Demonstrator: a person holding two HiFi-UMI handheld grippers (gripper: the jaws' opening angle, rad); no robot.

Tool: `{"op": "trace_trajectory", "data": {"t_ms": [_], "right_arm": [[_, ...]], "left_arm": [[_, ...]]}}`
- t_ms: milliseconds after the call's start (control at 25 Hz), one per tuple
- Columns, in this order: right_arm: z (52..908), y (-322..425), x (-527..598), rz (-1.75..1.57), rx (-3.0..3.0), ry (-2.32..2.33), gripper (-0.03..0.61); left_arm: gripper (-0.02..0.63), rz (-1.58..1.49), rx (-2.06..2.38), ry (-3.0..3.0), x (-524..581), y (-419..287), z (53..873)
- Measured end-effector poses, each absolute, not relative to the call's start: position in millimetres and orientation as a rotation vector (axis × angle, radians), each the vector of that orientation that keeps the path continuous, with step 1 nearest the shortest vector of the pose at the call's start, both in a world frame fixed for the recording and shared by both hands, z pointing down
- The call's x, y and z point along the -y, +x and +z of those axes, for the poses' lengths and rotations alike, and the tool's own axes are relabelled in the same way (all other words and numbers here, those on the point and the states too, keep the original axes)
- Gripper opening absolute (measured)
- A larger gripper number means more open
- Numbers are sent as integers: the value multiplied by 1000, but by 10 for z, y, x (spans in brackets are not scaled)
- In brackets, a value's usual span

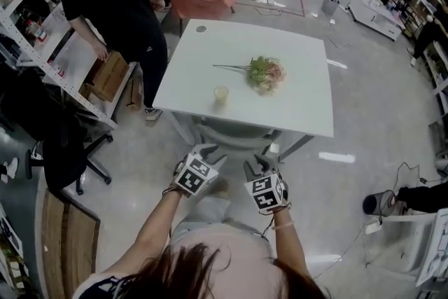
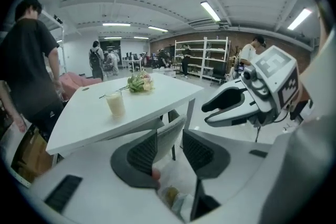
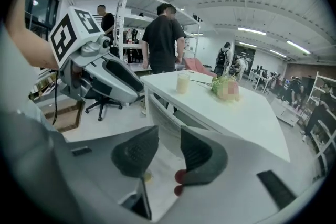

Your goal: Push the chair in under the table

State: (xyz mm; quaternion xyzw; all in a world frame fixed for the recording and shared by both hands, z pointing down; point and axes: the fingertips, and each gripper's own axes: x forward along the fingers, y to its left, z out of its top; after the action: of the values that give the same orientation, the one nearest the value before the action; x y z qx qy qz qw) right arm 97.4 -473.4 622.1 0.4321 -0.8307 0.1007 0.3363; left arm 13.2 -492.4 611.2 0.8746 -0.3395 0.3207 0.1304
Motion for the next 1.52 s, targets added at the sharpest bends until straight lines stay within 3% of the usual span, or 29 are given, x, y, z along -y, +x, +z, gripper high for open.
{"op": "trace_trajectory", "data": {"t_ms": [320, 720, 1520], "right_arm": [[5870, 1092, 4127, 191, 2219, 1208, 127], [5352, 1162, 3595, 137, 2315, 1332, 115], [4340, 887, 2889, 31, 2360, 1617, 40]], "left_arm": [[95, 666, 1094, 2528, 4289, 307, 5535], [20, 636, 1235, 2538, 3603, 211, 5218], [9, 456, 1201, 2578, 2925, -142, 4457]]}}
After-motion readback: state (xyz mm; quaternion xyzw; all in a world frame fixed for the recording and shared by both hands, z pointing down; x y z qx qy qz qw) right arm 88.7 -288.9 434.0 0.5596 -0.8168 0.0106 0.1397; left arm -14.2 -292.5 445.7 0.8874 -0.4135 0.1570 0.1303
